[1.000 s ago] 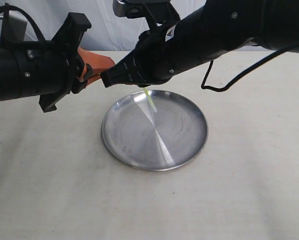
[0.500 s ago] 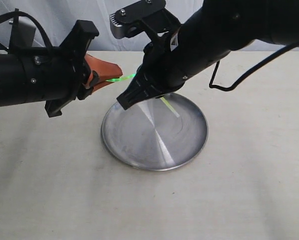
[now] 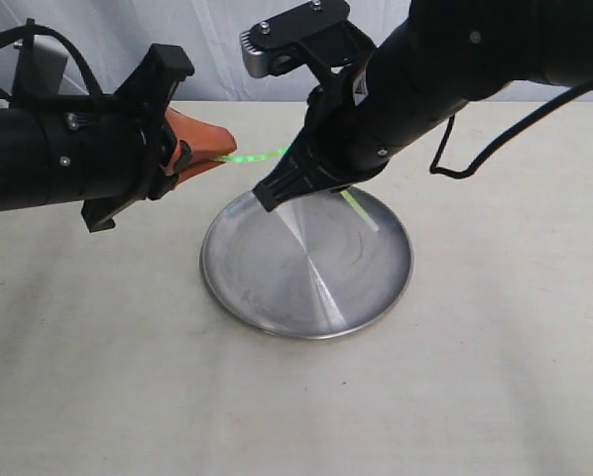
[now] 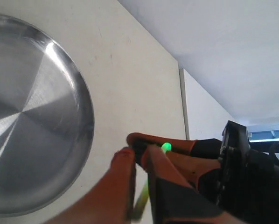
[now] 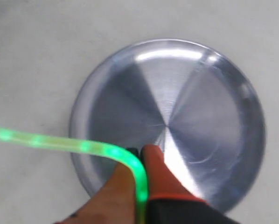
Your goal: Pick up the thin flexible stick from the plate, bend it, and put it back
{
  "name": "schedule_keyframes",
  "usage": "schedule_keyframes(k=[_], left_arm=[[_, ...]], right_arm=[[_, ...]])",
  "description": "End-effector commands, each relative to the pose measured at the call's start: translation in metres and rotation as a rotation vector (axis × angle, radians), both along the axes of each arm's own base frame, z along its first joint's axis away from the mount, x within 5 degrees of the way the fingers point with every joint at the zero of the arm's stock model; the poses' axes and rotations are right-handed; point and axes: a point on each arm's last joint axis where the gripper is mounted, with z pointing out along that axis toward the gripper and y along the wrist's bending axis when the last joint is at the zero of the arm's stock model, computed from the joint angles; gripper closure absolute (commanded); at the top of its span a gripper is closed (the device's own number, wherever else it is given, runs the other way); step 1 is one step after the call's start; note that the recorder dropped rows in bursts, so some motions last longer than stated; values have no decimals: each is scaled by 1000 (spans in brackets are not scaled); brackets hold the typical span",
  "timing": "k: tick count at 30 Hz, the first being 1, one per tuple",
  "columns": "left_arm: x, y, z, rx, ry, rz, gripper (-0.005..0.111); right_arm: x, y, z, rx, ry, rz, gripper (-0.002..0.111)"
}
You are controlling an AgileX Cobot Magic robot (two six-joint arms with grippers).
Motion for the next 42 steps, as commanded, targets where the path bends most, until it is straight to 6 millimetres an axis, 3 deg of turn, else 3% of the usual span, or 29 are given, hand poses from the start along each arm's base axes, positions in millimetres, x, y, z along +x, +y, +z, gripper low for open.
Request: schedule_keyframes(k=[1, 4, 7, 12, 19, 26, 29, 32, 33, 34, 39, 42], left_arm=[[-2, 3, 0, 21, -8, 17, 76], [1, 7, -2, 45, -8, 64, 58], [3, 11, -3, 72, -9, 113, 51], [4, 12, -3, 79, -9, 128, 51], [0, 12, 1, 101, -44, 93, 51], [-13, 30, 28, 185, -200, 180, 51], [-23, 36, 42, 255, -307, 166, 64], [-33, 40, 53, 335, -417, 133, 93], [-37, 41, 57, 359, -453, 117, 104], [-41, 43, 60, 380, -485, 106, 106], [-59, 44, 72, 428, -586, 19, 106], [-67, 44, 76, 426, -614, -7, 106]], right_arm=[[6, -8, -2, -32, -21, -27, 109], [6, -8, -2, -17, -10, -54, 109], [6, -8, -2, 15, 17, -117, 109], [7, -10, -7, 13, 62, -207, 109], [18, -7, -34, -26, 123, -268, 109], [44, -31, -65, -6, 271, -451, 109], [48, -30, -69, 2, 264, -454, 109], [52, -27, -70, 35, 232, -447, 108], [54, -26, -70, 46, 220, -443, 104], [55, -26, -71, 52, 212, -440, 99], [62, -21, -70, 63, 202, -438, 57], [63, -20, -67, 57, 207, -440, 51]])
